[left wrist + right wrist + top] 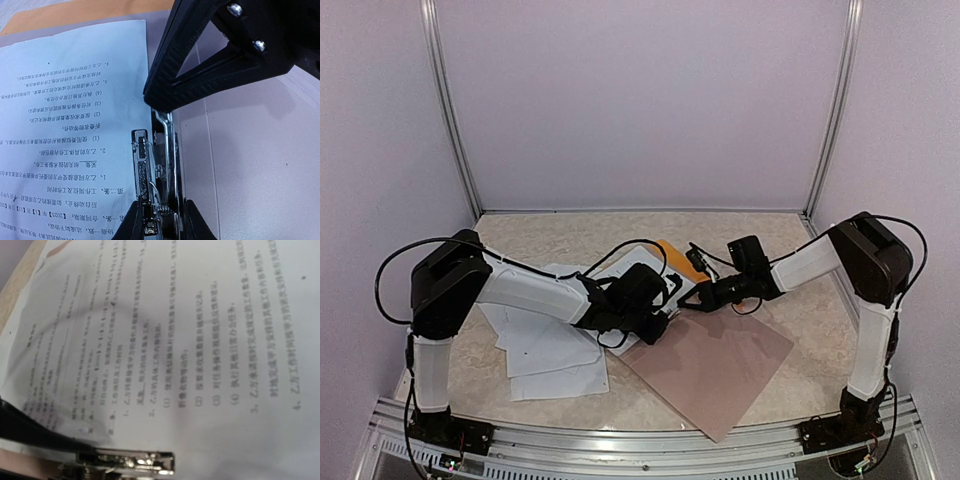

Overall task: Put the files into the folder
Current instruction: Clamp the file and folder together.

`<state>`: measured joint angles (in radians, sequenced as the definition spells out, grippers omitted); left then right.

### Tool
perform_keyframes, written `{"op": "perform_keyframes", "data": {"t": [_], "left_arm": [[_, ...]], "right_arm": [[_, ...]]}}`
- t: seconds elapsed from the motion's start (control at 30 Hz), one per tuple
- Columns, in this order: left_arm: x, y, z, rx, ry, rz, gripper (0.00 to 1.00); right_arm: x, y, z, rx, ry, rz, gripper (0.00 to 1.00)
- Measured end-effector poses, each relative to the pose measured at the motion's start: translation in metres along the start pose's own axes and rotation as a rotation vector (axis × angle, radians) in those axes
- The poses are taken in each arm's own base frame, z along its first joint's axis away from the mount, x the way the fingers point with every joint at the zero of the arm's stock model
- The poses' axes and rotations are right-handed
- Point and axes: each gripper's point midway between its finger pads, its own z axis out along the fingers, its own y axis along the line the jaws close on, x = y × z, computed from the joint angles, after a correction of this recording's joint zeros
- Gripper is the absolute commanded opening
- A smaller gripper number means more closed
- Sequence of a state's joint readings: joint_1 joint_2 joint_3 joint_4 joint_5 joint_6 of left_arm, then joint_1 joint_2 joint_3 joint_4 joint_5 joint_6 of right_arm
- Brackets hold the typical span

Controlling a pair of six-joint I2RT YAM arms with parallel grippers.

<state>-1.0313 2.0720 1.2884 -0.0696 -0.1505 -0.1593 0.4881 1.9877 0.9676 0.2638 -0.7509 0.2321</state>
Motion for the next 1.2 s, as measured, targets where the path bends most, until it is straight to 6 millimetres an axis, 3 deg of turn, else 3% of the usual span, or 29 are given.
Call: {"op": "perform_keyframes", "data": {"t": [1.2], "left_arm": [[-0.001, 0.004, 0.000, -0.004, -0.003, -0.004, 0.17]], "right_arm": [[0.005, -0.012, 0.009, 0.042, 0.043, 0.036, 0.00]]}}
